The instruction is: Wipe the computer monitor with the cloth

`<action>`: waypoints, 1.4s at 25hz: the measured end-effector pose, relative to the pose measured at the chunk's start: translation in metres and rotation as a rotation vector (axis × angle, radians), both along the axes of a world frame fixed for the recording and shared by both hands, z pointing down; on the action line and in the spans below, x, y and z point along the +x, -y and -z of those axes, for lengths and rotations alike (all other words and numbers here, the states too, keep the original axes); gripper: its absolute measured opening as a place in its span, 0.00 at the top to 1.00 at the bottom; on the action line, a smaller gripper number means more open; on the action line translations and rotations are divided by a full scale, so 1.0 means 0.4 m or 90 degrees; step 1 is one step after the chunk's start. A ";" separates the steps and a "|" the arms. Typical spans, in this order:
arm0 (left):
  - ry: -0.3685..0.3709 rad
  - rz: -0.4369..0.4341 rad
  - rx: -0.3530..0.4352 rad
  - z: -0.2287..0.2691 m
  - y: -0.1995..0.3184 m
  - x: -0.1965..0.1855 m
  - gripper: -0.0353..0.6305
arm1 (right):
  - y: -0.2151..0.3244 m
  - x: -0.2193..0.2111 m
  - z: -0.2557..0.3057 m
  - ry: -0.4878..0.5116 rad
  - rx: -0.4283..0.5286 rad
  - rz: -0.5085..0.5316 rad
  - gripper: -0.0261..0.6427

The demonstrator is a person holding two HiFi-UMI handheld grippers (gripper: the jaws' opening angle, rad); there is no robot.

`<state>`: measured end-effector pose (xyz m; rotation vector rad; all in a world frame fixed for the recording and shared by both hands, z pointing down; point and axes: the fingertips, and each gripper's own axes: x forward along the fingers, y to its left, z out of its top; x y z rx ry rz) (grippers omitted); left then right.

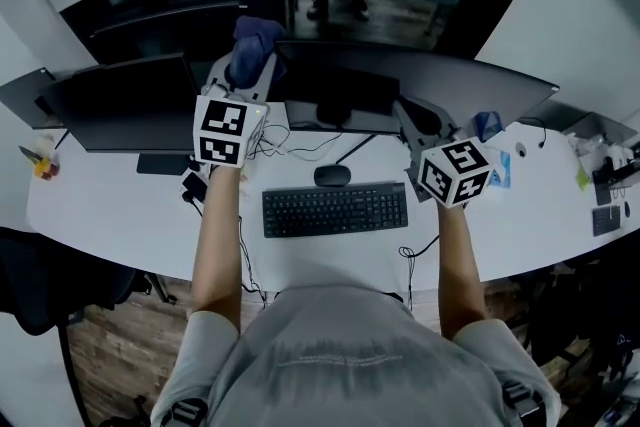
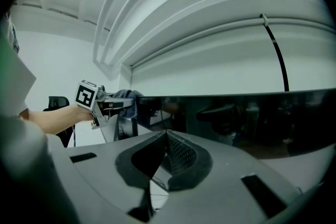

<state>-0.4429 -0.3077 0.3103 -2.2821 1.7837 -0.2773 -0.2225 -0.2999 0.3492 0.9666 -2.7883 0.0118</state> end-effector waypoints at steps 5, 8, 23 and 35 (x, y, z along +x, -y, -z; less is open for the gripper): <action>0.017 -0.013 -0.022 -0.027 0.001 0.013 0.84 | 0.002 -0.003 -0.019 -0.009 -0.009 -0.003 0.96; 0.013 -0.010 -0.057 -0.066 0.003 0.016 0.84 | 0.000 -0.005 -0.028 -0.023 -0.009 -0.002 0.96; -0.090 0.047 -0.152 -0.314 0.018 0.016 0.84 | 0.008 0.017 -0.083 -0.055 -0.028 0.001 0.96; -0.141 0.065 -0.235 -0.515 0.019 0.021 0.84 | 0.025 0.074 -0.171 -0.066 -0.073 -0.030 0.96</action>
